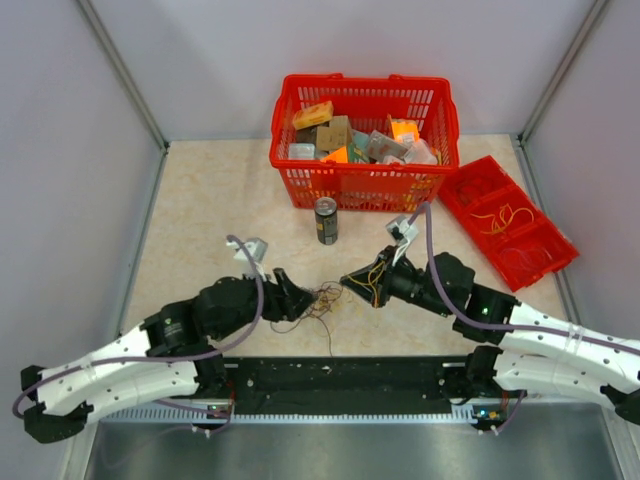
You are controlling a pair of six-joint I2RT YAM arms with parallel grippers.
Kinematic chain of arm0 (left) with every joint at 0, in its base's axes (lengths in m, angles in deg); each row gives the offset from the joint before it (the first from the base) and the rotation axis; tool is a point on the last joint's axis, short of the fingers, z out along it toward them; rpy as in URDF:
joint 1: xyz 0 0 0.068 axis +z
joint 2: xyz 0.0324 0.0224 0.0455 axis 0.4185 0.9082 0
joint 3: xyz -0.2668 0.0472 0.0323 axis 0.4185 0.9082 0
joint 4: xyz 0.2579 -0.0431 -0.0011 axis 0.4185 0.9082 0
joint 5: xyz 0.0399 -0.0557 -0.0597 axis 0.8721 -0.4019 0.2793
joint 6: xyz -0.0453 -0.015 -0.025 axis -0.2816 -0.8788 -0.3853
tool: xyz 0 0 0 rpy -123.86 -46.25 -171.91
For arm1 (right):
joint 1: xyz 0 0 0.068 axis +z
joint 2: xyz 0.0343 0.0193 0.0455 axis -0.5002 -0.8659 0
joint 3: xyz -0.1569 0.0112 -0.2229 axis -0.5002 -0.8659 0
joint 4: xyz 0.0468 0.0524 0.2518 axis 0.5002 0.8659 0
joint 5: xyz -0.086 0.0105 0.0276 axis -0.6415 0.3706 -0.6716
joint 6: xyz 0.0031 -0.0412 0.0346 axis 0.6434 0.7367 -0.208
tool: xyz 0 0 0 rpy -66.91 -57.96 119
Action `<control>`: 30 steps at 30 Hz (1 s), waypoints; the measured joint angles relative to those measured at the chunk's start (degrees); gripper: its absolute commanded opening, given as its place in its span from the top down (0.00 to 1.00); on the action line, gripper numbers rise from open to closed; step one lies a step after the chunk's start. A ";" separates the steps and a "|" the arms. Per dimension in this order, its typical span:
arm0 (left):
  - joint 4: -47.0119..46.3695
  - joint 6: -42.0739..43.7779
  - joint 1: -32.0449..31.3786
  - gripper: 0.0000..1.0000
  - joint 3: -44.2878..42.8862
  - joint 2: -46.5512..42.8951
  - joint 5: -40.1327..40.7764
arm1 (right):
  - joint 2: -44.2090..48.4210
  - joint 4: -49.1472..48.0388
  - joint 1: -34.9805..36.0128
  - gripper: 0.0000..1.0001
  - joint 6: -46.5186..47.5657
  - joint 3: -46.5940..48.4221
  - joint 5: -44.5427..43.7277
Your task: Untangle the cables
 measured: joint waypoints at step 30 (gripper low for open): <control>-8.00 -3.65 0.85 1.00 4.90 27.52 -3.89 | 10.49 10.69 -0.20 1.00 0.98 3.87 -6.56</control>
